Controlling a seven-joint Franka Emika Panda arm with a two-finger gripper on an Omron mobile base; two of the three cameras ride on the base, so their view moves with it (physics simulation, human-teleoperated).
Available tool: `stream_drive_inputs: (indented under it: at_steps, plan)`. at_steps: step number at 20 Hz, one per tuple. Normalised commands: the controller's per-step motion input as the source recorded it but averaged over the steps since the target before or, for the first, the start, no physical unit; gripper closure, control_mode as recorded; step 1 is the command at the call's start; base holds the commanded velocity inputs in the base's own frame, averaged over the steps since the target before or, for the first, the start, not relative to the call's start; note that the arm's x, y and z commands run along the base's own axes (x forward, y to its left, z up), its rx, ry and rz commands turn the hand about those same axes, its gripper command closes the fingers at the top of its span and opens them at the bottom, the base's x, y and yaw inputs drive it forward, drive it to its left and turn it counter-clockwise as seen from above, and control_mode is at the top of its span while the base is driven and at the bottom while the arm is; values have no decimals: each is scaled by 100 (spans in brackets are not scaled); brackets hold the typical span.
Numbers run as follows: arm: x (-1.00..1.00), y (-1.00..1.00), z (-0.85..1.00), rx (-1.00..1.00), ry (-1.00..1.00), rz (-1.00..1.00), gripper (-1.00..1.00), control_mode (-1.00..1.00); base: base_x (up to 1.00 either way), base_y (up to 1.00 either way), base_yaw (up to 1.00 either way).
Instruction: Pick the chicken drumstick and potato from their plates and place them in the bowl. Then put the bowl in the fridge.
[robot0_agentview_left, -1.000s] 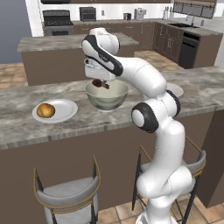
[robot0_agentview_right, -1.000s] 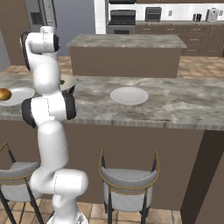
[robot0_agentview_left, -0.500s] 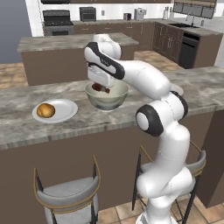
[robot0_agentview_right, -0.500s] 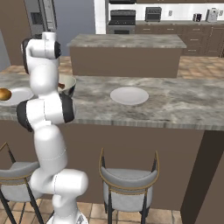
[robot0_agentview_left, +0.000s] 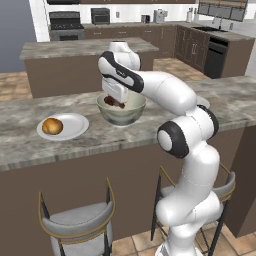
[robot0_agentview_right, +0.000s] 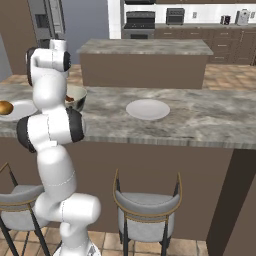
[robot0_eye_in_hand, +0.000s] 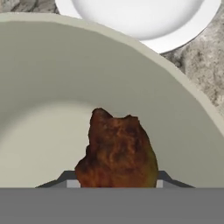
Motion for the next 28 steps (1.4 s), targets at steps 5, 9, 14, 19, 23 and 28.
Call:
stream_drive_inputs:
  at_steps: [5,9,14,19,23,28]
  plan:
    - [12,3,-13,0,-4,-9,100,-100,0,0,0]
    - [-1,0,-12,0,-1,-5,100,-100,0,0,0]
    - [-12,1,-8,0,0,-4,-100,-100,0,0,0]
    - [-23,2,1,0,0,-3,-100,-100,0,0,0]
    - [-20,0,0,0,0,-5,-100,-100,0,0,0]
    - [-22,0,6,0,0,-7,-100,-100,0,0,0]
